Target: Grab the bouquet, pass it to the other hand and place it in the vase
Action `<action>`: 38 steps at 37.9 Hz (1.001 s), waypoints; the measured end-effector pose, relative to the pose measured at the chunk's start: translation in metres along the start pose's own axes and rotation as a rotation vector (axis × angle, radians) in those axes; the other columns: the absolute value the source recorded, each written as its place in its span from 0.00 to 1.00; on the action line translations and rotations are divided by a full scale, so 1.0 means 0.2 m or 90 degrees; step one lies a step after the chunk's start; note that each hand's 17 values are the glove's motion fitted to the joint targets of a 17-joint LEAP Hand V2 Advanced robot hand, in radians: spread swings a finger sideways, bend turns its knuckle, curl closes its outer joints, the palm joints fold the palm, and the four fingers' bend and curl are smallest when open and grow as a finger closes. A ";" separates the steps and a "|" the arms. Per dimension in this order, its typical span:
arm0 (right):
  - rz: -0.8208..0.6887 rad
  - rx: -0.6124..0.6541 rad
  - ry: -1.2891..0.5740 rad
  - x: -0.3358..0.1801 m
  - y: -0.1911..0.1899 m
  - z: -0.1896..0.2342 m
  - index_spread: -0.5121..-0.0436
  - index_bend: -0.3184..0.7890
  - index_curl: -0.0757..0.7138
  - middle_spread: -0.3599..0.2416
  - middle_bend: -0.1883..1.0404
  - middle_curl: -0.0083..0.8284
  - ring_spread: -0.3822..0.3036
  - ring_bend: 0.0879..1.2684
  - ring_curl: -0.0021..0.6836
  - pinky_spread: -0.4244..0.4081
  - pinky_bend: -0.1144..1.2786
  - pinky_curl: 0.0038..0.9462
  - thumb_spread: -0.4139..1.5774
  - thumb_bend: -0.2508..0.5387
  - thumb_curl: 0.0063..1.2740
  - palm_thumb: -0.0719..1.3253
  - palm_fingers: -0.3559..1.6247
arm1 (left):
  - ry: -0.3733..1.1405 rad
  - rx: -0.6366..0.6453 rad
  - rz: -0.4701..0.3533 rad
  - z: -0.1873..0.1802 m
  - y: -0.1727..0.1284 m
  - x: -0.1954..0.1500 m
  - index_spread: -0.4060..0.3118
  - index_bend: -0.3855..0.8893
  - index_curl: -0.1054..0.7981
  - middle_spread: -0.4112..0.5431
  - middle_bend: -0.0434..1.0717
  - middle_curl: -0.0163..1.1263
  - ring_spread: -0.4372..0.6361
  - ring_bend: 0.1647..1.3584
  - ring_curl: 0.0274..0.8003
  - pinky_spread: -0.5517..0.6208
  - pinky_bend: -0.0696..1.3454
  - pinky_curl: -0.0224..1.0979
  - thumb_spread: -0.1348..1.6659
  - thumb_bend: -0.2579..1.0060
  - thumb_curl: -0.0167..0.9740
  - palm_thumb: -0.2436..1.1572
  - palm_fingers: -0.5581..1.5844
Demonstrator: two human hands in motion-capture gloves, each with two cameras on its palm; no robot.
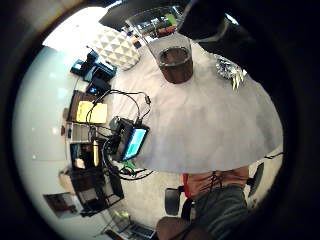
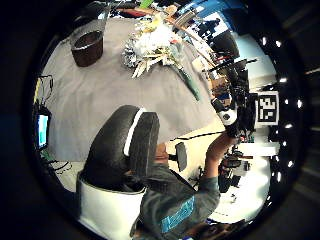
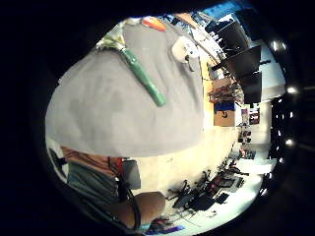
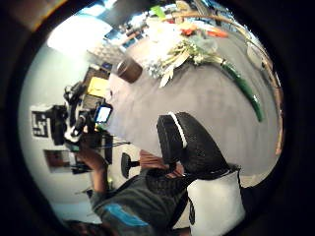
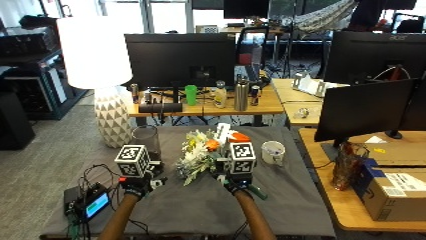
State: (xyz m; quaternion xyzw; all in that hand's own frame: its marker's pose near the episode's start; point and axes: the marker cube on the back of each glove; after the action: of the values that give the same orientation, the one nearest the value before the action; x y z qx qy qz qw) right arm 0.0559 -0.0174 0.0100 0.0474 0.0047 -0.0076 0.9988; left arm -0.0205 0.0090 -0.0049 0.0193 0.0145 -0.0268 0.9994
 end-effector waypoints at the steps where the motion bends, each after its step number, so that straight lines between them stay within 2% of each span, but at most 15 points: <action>1: 0.003 0.007 -0.003 0.03 -0.02 0.01 0.35 0.37 0.32 0.76 0.36 0.38 0.89 0.19 0.31 0.89 0.50 0.36 0.82 0.38 0.19 0.40 0.22 | 0.001 0.002 0.001 0.01 0.00 0.00 0.42 0.40 0.39 0.50 0.22 0.31 0.61 0.33 0.32 0.85 0.24 0.28 0.69 0.19 0.24 0.31 0.45; 9: 0.058 0.088 -0.033 0.37 -0.18 0.16 0.35 0.36 0.29 0.77 0.34 0.38 0.91 0.21 0.34 0.89 0.57 0.39 0.80 0.34 0.20 0.42 0.17 | 0.004 0.024 0.014 0.05 -0.01 0.03 0.42 0.39 0.39 0.50 0.22 0.32 0.62 0.34 0.33 0.85 0.25 0.30 0.69 0.19 0.25 0.31 0.45; 16: 0.086 0.091 -0.049 0.57 -0.31 0.37 0.36 0.37 0.29 0.79 0.32 0.39 0.92 0.21 0.34 0.89 0.59 0.40 0.80 0.31 0.21 0.44 0.16 | 0.006 0.020 0.008 0.09 -0.02 0.02 0.43 0.39 0.39 0.50 0.22 0.33 0.62 0.34 0.34 0.85 0.25 0.31 0.69 0.19 0.26 0.31 0.44; 21: 0.099 0.044 -0.052 0.68 -0.39 0.56 0.37 0.38 0.29 0.80 0.31 0.39 0.92 0.21 0.35 0.89 0.60 0.40 0.79 0.30 0.22 0.45 0.15 | 0.007 0.015 0.001 0.11 -0.02 0.02 0.43 0.39 0.39 0.50 0.22 0.33 0.62 0.34 0.34 0.85 0.26 0.32 0.69 0.19 0.26 0.31 0.44; 33: 0.143 -0.129 -0.045 0.67 -0.14 0.57 0.40 0.38 0.29 0.81 0.30 0.38 0.93 0.18 0.35 0.89 0.60 0.39 0.78 0.29 0.22 0.46 0.14 | 0.011 -0.012 -0.013 0.19 -0.07 -0.01 0.44 0.39 0.39 0.51 0.21 0.34 0.62 0.34 0.34 0.85 0.27 0.33 0.69 0.19 0.27 0.30 0.44; 38: 0.160 -0.182 -0.065 0.66 -0.12 0.62 0.42 0.38 0.29 0.81 0.30 0.38 0.93 0.18 0.35 0.89 0.60 0.39 0.77 0.31 0.23 0.49 0.14 | 0.014 -0.019 -0.013 0.22 -0.08 -0.01 0.44 0.39 0.39 0.51 0.21 0.34 0.62 0.34 0.35 0.85 0.27 0.33 0.70 0.19 0.27 0.30 0.44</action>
State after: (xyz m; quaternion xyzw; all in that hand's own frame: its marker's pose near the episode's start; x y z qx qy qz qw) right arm 0.1886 -0.0551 0.1300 -0.0956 -0.0505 0.1154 0.9874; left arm -0.0224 -0.0089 0.0375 0.0045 0.0262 -0.0362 0.9990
